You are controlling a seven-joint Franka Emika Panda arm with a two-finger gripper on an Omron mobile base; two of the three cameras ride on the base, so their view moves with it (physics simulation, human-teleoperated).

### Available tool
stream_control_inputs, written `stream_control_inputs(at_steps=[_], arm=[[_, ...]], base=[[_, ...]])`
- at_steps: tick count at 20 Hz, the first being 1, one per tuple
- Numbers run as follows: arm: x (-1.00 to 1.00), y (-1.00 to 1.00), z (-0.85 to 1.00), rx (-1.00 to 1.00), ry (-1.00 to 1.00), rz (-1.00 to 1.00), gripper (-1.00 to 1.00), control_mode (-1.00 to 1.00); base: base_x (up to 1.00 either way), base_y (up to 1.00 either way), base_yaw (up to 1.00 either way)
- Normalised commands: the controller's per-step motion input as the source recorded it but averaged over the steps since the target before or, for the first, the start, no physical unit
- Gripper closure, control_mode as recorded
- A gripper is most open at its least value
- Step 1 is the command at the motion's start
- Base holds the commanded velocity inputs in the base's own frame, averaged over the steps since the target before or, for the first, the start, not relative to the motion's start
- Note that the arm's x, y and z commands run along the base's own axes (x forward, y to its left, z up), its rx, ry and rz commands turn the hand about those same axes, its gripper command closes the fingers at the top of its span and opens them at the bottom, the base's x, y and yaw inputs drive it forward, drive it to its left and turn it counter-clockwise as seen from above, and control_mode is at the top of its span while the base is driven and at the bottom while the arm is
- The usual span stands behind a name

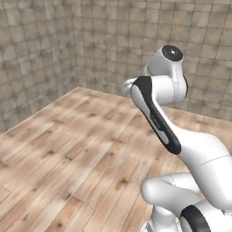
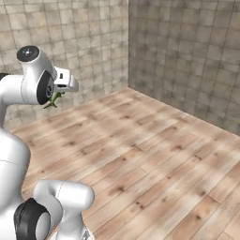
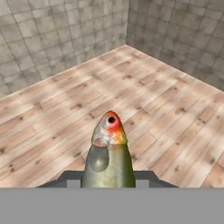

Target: Take the cheese, fish, and potato from the fridge and place them on the plate on the dining counter to create an appetizer plate.

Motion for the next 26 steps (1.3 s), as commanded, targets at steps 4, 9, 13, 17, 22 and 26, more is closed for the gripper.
stream_control_inputs(at_steps=[4, 9, 13, 17, 22, 26], arm=[[0.0, 0.0, 0.0, 0.0, 0.0, 0.0, 1.0, 1.0], [0.0, 0.0, 0.0, 0.0, 0.0, 0.0, 1.0, 1.0], [0.0, 0.0, 0.0, 0.0, 0.0, 0.0, 1.0, 1.0], [0.0, 0.0, 0.0, 0.0, 0.0, 0.0, 1.0, 1.0], [0.0, 0.0, 0.0, 0.0, 0.0, 0.0, 1.0, 1.0], [0.0, 0.0, 0.0, 0.0, 0.0, 0.0, 1.0, 1.0]], base=[[0.48, -0.66, -0.66], [0.48, -0.54, -0.69], [0.47, -0.46, -0.71], [0.47, -0.44, -0.71], [0.47, -0.45, -0.71], [0.54, -0.46, -0.69]])
